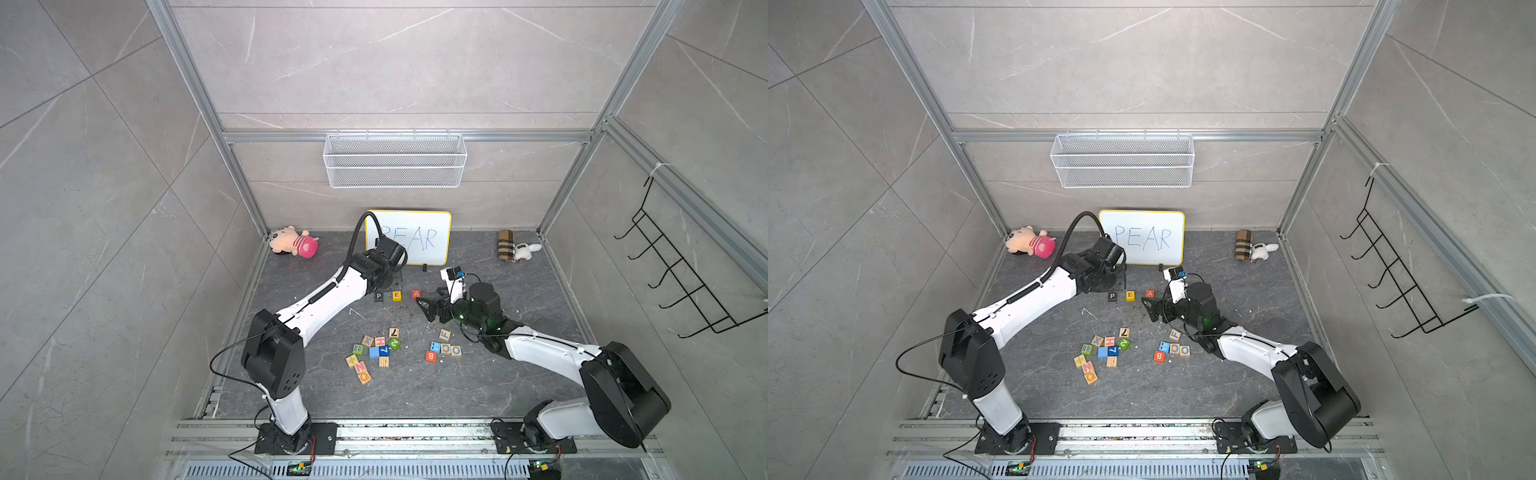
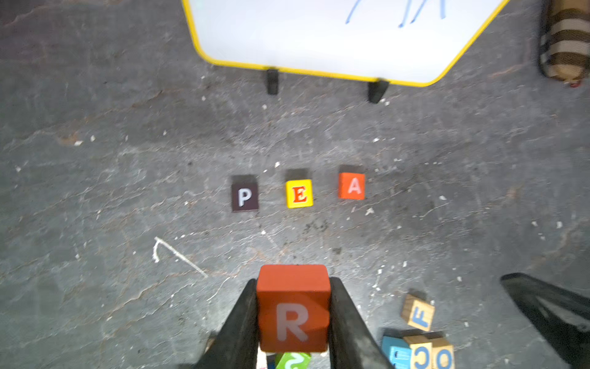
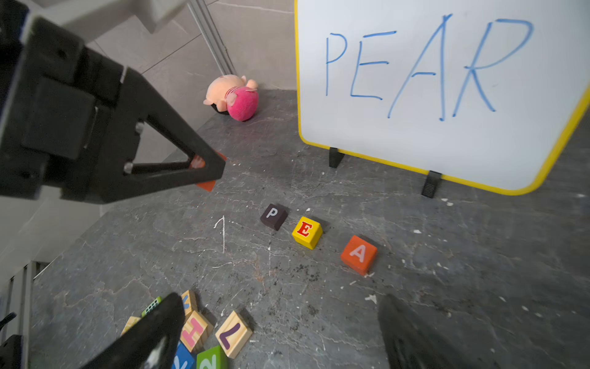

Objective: Spell the uppercase word “pear” with letter blocks
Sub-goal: Pick up the letter block from the center of the board, then place the letter block at the center of the board.

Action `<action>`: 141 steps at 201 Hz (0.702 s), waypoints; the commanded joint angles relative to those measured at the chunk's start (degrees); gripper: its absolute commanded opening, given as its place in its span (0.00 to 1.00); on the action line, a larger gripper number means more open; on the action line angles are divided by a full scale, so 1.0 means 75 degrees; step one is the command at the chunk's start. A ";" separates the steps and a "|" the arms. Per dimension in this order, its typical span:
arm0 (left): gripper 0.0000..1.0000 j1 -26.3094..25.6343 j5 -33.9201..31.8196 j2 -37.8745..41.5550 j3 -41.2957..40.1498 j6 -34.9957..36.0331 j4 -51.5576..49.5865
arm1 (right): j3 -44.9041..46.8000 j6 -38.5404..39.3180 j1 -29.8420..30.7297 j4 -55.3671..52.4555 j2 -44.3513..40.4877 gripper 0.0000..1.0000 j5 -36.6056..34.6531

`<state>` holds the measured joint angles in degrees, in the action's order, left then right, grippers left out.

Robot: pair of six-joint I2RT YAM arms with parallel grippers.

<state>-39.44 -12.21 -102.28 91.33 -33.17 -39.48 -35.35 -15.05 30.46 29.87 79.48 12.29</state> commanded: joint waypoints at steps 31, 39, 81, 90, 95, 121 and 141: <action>0.33 -0.0510 0.0325 -0.1687 0.2345 0.0583 -0.0320 | 0.0651 -0.0181 -0.0170 -0.0022 -0.1159 0.97 -0.1850; 0.33 -0.0563 0.0369 -0.2008 0.2750 0.0644 -0.0387 | 0.0727 -0.0174 -0.0170 -0.0052 -0.1309 0.97 -0.2111; 0.33 -0.0691 0.0775 -0.3534 0.4696 0.0760 -0.0755 | 0.0751 -0.0261 -0.0184 -0.0382 -0.1418 0.98 -0.2753; 0.33 -0.0686 0.0877 -0.3805 0.5003 0.0753 -0.0821 | 0.0793 -0.0379 -0.0181 -0.0373 -0.1431 0.98 -0.2918; 0.33 -0.0690 0.0934 -0.3922 0.5130 0.0734 -0.0840 | 0.0830 -0.0406 -0.0182 -0.0370 -0.1464 0.98 -0.3022; 0.33 -0.0747 0.1150 -0.4509 0.5431 0.0525 -0.0870 | 0.0951 -0.0455 -0.0204 -0.0541 -0.1785 0.99 -0.3675; 0.30 -0.0779 0.1262 -0.4832 0.5559 0.0235 -0.0967 | 0.1022 -0.0465 -0.0230 -0.0560 -0.1893 0.99 -0.3760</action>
<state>-45.01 -5.21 -135.68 130.56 -29.26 -43.99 -28.60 -17.21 29.10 26.63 67.31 -11.75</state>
